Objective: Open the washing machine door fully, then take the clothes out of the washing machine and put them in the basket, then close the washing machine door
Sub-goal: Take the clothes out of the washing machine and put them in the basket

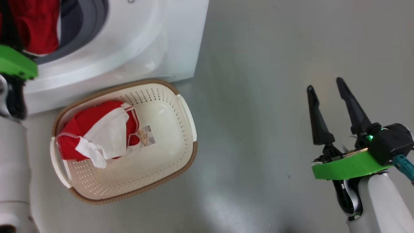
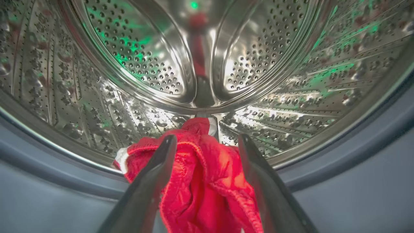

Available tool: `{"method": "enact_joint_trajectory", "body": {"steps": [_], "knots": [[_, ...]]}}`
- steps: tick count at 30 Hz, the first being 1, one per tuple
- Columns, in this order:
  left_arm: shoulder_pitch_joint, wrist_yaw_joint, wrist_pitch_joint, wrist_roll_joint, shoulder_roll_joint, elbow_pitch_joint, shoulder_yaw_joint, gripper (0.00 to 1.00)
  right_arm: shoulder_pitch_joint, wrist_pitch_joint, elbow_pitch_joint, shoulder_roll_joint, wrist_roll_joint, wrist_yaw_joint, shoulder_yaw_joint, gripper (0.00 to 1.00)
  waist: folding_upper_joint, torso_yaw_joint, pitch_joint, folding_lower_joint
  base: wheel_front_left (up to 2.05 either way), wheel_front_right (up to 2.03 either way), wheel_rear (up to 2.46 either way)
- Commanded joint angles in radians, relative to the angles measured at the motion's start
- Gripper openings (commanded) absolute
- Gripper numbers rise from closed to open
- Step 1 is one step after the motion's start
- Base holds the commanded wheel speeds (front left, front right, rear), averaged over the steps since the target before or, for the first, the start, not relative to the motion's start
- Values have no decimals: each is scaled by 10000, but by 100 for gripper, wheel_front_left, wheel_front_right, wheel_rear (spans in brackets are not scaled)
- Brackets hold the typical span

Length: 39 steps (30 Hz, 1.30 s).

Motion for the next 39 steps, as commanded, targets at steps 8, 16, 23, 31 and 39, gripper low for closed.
{"method": "enact_joint_trajectory", "body": {"steps": [8,16,23,31,39], "knots": [[-1498,632,1473,519,1130,1954,-321,100,-70,-61,-169,-70,276,63,663,100,-1,-314,531,0,0,0,0],[-2013,787,2489,812,1471,3004,-740,100,24,-61,-90,-70,455,63,1038,100,-1,-540,459,0,0,0,0],[-2101,555,2769,958,1556,3361,-1106,0,32,-61,-17,-70,588,63,1154,100,-1,-730,413,0,0,0,0],[-1915,238,1304,835,1458,3216,-1281,0,-12,-61,65,-70,573,63,977,100,-1,-588,369,0,0,0,0],[-1447,-10,-174,463,1403,2837,-1210,0,-186,-61,99,-70,548,63,940,100,-1,-375,290,0,0,0,0]]}}
